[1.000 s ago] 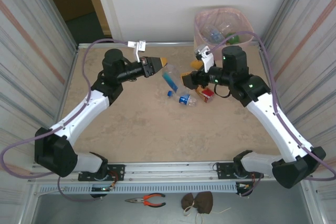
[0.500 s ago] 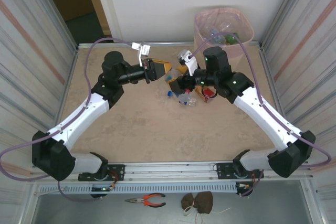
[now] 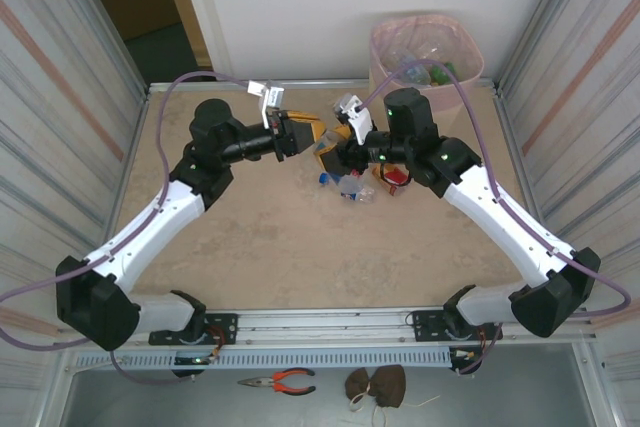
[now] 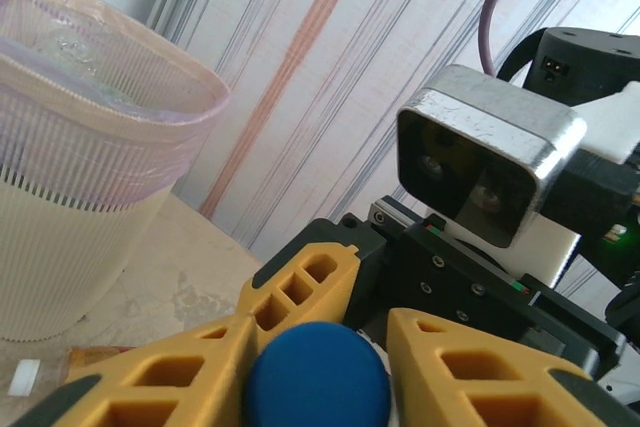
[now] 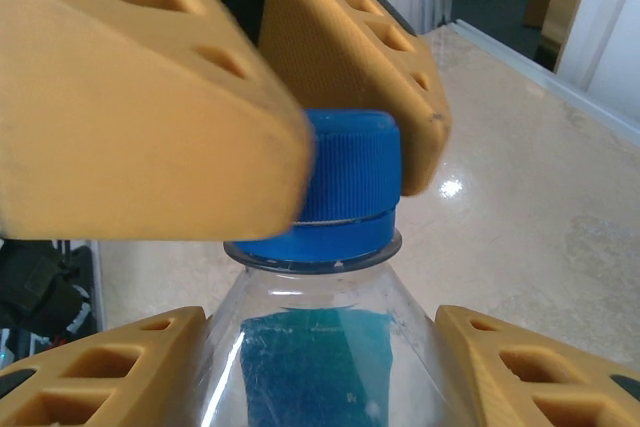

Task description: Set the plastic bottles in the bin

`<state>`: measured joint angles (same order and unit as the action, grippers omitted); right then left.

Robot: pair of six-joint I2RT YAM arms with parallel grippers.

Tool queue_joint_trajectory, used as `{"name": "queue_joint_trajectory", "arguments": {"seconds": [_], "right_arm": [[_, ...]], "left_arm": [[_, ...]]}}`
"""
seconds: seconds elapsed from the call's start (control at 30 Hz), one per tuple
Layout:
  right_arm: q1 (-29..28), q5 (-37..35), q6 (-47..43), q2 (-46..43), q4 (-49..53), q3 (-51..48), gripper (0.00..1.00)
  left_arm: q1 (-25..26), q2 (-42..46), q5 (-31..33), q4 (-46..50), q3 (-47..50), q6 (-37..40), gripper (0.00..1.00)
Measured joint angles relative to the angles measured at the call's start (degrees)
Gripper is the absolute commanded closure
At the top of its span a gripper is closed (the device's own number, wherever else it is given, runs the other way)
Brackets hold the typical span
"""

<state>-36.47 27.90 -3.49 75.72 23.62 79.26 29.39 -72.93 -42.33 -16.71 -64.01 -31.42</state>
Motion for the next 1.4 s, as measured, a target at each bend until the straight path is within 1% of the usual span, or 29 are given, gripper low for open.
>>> {"name": "queue_joint_trajectory", "arguments": {"seconds": [0.03,0.13,0.27,0.37,0.53,0.7,0.87,1.0,1.2,1.4], "right_arm": [[0.00,-0.31,0.00,0.00,0.00,0.00,0.54],[0.00,-1.49,0.00,-0.07,-0.02,0.02,0.54],[0.66,-3.56,0.00,-0.39,0.48,0.57,0.54],[3.04,-5.22,0.00,-0.59,1.55,2.80,0.53],[10.60,-7.28,0.00,-0.74,2.62,8.92,0.54],[20.83,-8.44,0.35,0.94,2.45,17.33,0.54],[28.94,-9.05,0.37,6.23,0.42,24.35,0.54],[33.18,-10.14,-0.68,12.94,-0.72,29.46,0.55],[36.92,-12.07,-4.44,23.45,-0.96,37.51,0.56],[38.38,-13.84,-7.82,32.00,1.11,44.50,0.56]], "left_arm": [[0.00,0.42,0.20,0.22,0.02,0.15,0.45],[0.00,2.05,1.53,0.66,0.20,1.07,0.37],[0.00,5.33,3.54,2.05,1.14,2.47,0.33],[-0.07,7.56,4.87,2.78,1.90,3.41,0.32],[-0.57,9.27,6.08,3.61,3.76,4.20,0.32],[-1.22,9.25,6.58,5.20,4.81,4.26,0.32],[-1.31,9.25,6.84,6.08,4.90,4.46,0.32],[-1.31,9.25,7.06,6.29,4.96,4.66,0.32],[-1.81,9.27,7.74,7.02,5.84,4.68,0.32],[-1.97,9.27,7.96,7.61,6.34,4.68,0.32]]}}
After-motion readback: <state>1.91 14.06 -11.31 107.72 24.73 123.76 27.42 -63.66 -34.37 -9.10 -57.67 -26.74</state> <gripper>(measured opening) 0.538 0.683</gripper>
